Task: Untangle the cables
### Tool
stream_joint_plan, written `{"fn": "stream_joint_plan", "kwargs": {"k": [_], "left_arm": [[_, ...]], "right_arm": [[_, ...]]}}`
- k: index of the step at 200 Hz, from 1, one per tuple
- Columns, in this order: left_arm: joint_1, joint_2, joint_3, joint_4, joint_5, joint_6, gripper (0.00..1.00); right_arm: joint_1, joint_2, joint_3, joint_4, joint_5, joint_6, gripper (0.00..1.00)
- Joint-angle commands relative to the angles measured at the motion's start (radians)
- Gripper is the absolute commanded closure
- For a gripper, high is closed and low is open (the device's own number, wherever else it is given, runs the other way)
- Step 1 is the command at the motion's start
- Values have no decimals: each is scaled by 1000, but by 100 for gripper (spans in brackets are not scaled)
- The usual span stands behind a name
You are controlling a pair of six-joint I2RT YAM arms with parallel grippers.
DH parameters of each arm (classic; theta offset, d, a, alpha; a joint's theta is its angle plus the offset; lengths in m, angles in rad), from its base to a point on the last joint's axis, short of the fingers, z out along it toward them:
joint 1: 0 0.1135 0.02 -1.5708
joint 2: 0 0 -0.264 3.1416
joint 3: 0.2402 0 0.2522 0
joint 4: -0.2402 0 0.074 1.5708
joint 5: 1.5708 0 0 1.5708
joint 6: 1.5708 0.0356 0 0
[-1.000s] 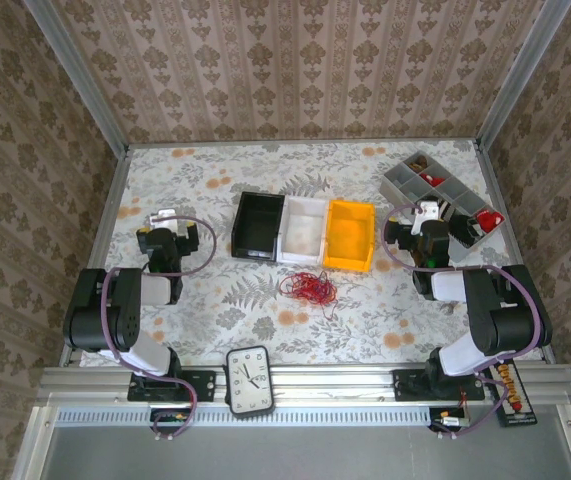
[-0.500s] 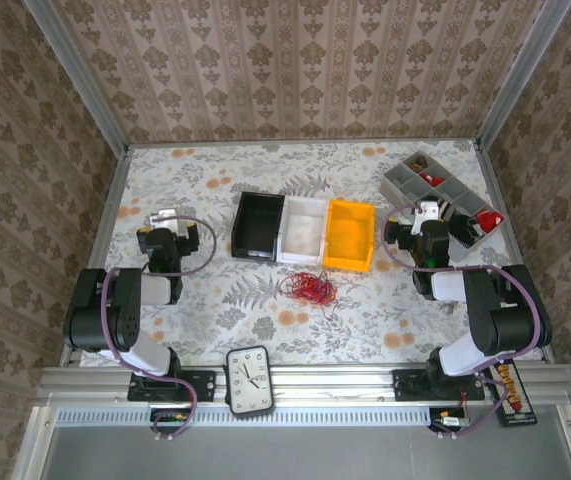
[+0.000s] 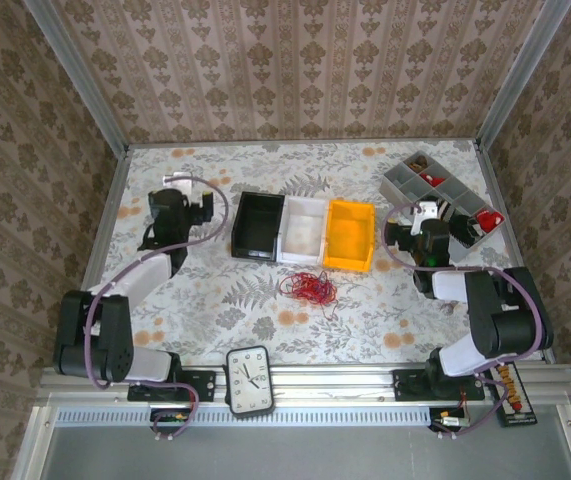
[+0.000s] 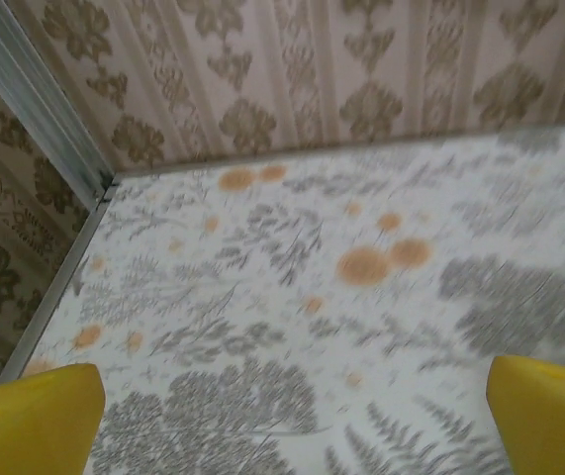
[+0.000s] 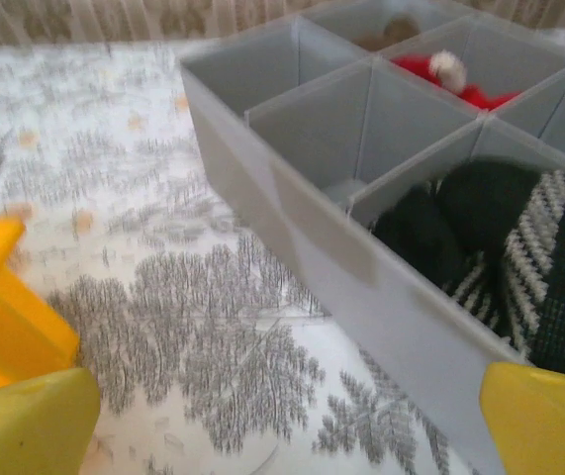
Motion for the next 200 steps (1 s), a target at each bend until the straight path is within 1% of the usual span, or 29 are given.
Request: {"fn": "stream_joint_plan", "kwargs": {"k": [1,6,16,32,46,56,66,86,96,125,135,151,170,180,200], "left_arm": [[-85,-4,24,-228,-33,-171,0],[-115,1,35,-255,-28,-195,0],[-188,13,47,-278,-24,-236,0],[-300,46,66,-296,37,-282,0],[-371,84,102,-315,64,-306,0],[-403,113,130,-321,96,-315,0],[-425,142,164,-327,132,-315,0],[-443,224,252,-365,187,-322,7],[-449,268,297,-395,198,-325,9],[-457,369,398,-496,101,-349,17],[-457,399,430,-525,80,-358,22],[-456,446,479,-570,68,-376,27],[-457,494,530,-608,70,-416,38],[-457,514,551,-609,88,-434,42],[-457,540,581,-612,98,-483,54]], "right_arm": [[82,-134,205,-411,40,-34,0],[115,-147,235,-457,69,-29,0],[193,-180,256,-492,132,-20,0],[289,-208,299,-580,165,56,0],[323,-205,342,-668,192,176,0],[329,-208,343,-672,173,245,0],[332,-210,340,-669,164,282,0],[341,-203,361,-694,156,285,0],[341,-199,375,-711,162,281,0],[341,-208,401,-768,165,284,0],[344,-219,400,-778,165,288,0],[344,-236,389,-780,164,300,0],[345,-240,384,-795,160,301,0],[344,-239,382,-802,161,303,0],[346,-233,373,-810,153,314,0]]}}
